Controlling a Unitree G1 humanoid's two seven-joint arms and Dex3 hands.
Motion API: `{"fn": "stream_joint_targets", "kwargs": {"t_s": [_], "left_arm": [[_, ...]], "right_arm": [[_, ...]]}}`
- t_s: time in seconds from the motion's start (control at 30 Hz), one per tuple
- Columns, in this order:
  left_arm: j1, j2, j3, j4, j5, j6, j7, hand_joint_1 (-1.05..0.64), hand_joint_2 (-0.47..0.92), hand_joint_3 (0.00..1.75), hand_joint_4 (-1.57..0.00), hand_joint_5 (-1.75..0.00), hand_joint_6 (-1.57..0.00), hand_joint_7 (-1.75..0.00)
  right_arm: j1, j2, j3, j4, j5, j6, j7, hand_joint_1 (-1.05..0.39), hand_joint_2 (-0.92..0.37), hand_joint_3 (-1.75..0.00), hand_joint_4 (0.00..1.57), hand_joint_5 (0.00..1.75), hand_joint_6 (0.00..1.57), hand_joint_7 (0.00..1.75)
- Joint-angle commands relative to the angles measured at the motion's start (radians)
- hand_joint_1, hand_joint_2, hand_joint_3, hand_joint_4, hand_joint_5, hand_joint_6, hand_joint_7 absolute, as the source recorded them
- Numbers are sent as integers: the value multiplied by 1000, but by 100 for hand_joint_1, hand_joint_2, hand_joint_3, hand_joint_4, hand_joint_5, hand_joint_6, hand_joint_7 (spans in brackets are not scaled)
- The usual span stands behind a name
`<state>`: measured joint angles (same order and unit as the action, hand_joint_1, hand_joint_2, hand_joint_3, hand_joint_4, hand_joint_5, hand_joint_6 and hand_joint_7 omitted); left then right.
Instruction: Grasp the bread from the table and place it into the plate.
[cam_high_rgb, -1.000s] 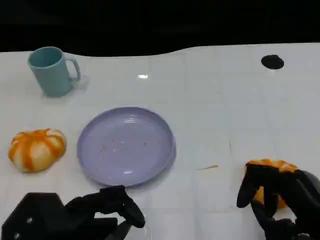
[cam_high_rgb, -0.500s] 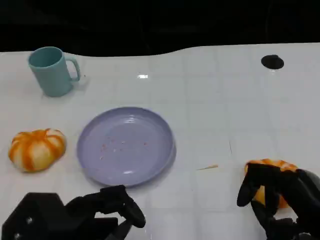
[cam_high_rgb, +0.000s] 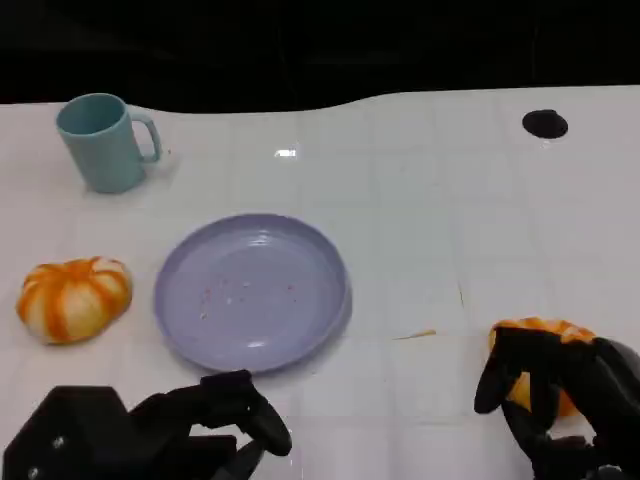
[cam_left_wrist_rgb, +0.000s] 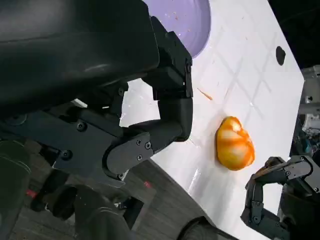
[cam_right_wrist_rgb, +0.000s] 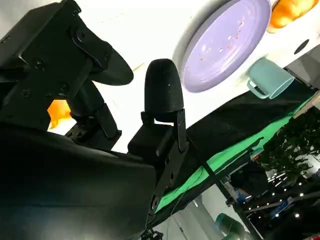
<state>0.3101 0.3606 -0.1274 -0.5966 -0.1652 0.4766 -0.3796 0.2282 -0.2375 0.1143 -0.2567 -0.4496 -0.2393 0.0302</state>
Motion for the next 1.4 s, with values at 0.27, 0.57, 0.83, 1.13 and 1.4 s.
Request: {"fn": "stream_joint_targets", "kwargs": {"t_s": [0.27,0.57,0.83,1.13,1.4], "left_arm": [[1,8,3,-14,0,13,0,-37,79,78,-70,-175,-54,-167],[1,9,6,-20,0,23,0,-36,79,79,-70,-175,-54,-168],[0,6,9,-18,-3,27,2,-36,80,78,-69,-175,-54,-167],[2,-2,1,-29,-3,37,7,-36,80,77,-70,-175,-55,-167],[3,-10,0,-37,-1,38,7,-38,79,78,-71,-175,-55,-167]], "right_arm": [[3,-37,-28,-89,-147,40,-29,-12,-23,-108,73,127,87,68],[0,-115,-31,-222,-371,135,53,-33,-45,-66,60,77,84,21],[0,-132,-19,-318,-465,252,221,-49,-81,-7,30,45,61,0],[-11,-132,4,-318,-564,329,352,-64,-88,-2,9,38,31,0],[-66,-126,34,-229,-583,375,365,-65,-90,-1,6,40,28,0]]}}
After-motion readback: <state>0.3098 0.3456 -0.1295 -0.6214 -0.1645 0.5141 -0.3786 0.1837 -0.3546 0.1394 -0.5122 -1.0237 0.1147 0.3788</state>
